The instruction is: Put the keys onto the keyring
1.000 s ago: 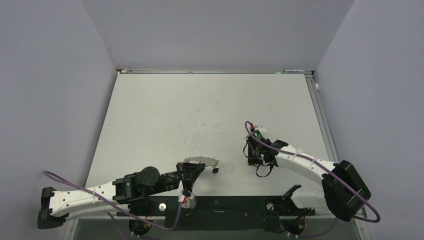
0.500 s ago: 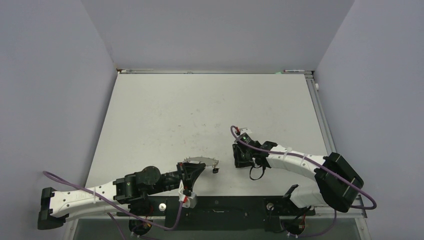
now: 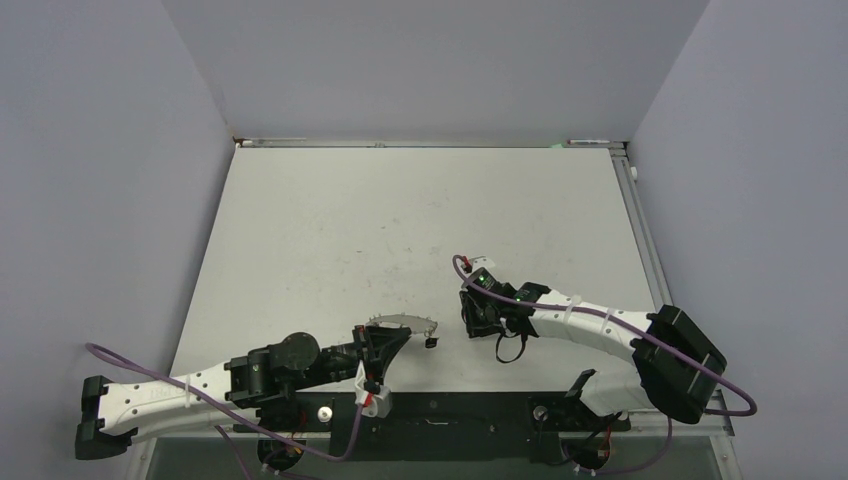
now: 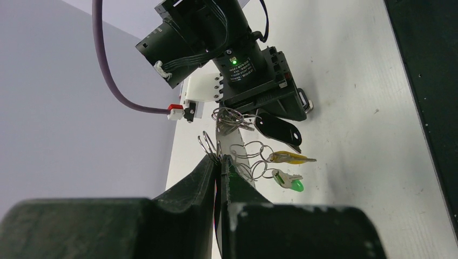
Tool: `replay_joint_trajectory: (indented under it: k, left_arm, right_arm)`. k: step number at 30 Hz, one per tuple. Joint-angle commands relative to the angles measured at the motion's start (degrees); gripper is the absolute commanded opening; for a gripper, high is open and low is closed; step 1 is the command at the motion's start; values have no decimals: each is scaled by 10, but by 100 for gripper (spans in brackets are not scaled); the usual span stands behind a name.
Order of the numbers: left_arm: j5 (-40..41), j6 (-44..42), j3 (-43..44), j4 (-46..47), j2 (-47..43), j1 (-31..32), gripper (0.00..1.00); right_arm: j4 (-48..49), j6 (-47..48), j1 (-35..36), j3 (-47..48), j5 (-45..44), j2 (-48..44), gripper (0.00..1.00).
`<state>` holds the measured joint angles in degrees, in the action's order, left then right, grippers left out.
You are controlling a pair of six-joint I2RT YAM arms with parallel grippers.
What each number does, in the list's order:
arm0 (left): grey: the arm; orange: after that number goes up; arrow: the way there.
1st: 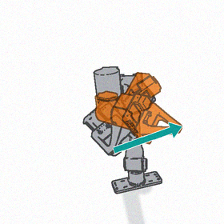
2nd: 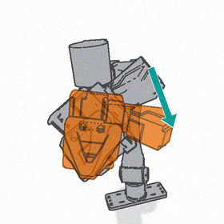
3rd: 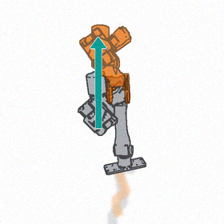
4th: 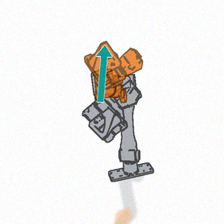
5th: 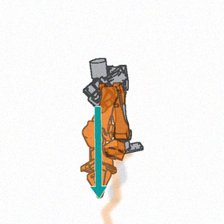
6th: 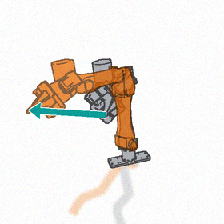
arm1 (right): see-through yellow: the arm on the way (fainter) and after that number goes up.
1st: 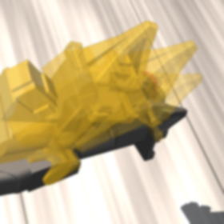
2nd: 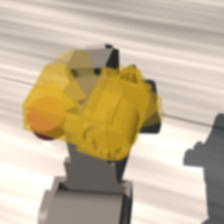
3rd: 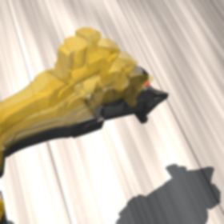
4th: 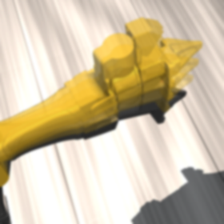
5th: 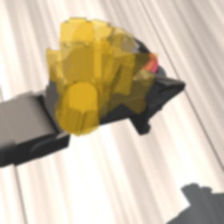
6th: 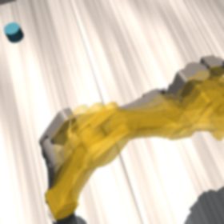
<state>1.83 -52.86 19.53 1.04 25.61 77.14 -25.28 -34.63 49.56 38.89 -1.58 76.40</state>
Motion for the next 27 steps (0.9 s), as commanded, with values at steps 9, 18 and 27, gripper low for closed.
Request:
replay_joint_trajectory:
  k: [9,18,27]
  left_arm:
    - [-11,-2,28,25,-5,-3,0]
    - [-8,-2,27,24,-1,-3,0]
    - [-7,-2,26,25,1,-3,0]
  right_arm:
    - [-17,20,4,12,-51,-24,30]
    - [2,28,4,8,-47,-8,26]
    - [10,28,4,1,-42,-4,22]
